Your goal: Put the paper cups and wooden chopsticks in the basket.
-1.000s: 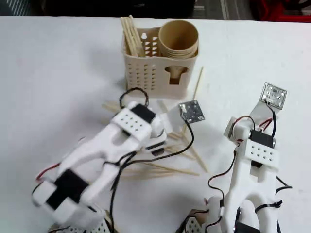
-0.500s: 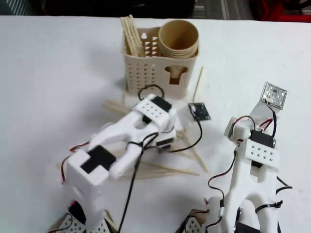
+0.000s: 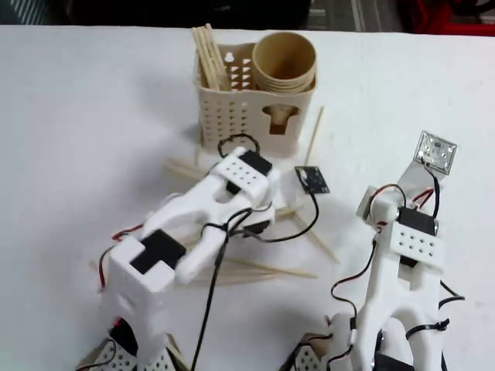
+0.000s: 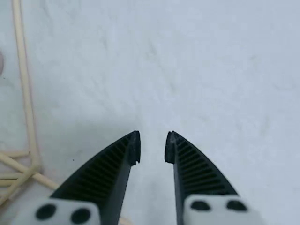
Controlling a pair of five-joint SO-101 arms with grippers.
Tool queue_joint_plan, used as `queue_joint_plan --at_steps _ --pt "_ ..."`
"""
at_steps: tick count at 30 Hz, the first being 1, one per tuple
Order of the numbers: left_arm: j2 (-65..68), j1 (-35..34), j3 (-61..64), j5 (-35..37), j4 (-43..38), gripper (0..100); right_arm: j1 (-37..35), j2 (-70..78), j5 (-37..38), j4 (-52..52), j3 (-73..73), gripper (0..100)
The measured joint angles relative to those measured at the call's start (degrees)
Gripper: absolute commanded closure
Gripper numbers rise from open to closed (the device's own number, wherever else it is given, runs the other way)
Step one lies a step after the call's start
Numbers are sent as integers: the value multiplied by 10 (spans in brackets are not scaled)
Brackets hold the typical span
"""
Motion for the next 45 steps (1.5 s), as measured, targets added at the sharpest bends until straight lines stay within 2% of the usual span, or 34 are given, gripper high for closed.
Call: queue_joint_plan --at_steps 13,18,27,36,45 --pt "-201 0 0 21 105 979 0 0 0 0 0 897" --pt "-282 -2 -3 22 122 979 0 0 0 0 0 897" --pt "-343 -6 -157 69 184 979 0 0 0 0 0 897" --pt "-343 -37 -270 118 159 979 0 0 0 0 0 897" --pt "-343 -72 -329 155 17 979 0 0 0 0 0 897"
